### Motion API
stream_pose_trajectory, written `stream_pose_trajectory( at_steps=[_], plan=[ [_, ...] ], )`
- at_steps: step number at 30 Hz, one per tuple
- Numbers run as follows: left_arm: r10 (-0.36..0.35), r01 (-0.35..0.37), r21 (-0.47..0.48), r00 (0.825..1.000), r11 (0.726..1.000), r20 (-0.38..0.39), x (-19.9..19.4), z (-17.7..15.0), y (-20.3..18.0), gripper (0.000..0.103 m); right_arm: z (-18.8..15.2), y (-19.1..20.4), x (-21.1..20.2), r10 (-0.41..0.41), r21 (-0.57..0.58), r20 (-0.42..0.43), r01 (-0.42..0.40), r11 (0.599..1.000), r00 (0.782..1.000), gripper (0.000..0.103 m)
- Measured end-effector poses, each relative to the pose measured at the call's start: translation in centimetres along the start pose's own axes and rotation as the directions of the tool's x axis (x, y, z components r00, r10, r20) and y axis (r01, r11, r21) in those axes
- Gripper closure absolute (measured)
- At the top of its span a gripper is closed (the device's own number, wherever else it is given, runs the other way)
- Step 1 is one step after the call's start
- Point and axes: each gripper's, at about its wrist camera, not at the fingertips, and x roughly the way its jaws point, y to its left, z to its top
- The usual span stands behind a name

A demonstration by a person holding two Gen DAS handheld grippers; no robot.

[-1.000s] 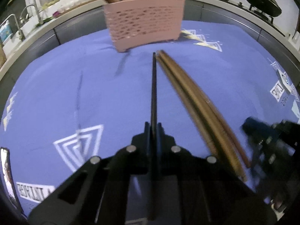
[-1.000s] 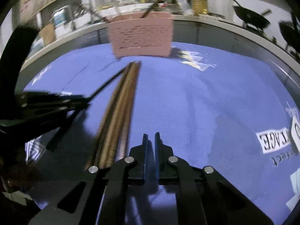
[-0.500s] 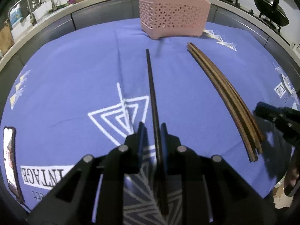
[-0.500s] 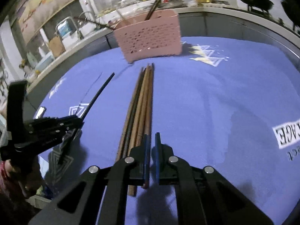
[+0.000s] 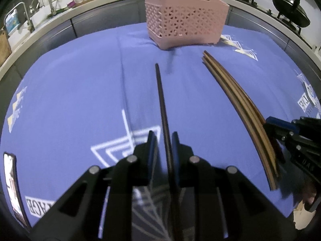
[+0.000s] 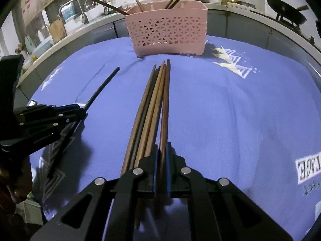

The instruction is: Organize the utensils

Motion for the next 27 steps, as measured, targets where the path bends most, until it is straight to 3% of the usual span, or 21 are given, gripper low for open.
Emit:
stream_pose_trajectory(
  at_steps=[16,19,21,24,27],
  plan=[
    [0.000,0.000,0.017,1.000,1.000,0.013,4.4,7.1,1.5,0.079,11.1,-1.0,6.9,-0.001,-0.074,-0.081,-0.005,0.997,0.997,0.095],
    [-0.020,0.019,0.040,0.999,0.999,0.033,4.7,7.5,1.1,0.096,12.3,-1.1,7.7,0.031,-0.094,-0.093,-0.039,0.995,0.995,0.096],
    [-0.006,0.005,0.054,0.999,0.999,0.034,4.8,7.8,0.8,0.096,12.5,-1.1,7.8,0.034,-0.096,-0.099,-0.044,0.994,0.994,0.098],
    [-0.034,0.032,0.035,0.997,0.999,0.071,3.2,8.2,0.9,0.097,12.5,-1.1,5.5,0.060,-0.085,-0.034,-0.063,0.994,0.998,0.098],
    [-0.084,0.086,-0.002,0.977,0.996,0.195,-1.6,8.6,1.8,0.097,12.1,-1.1,0.0,0.091,-0.077,0.133,-0.081,0.994,0.987,0.098]
  ],
)
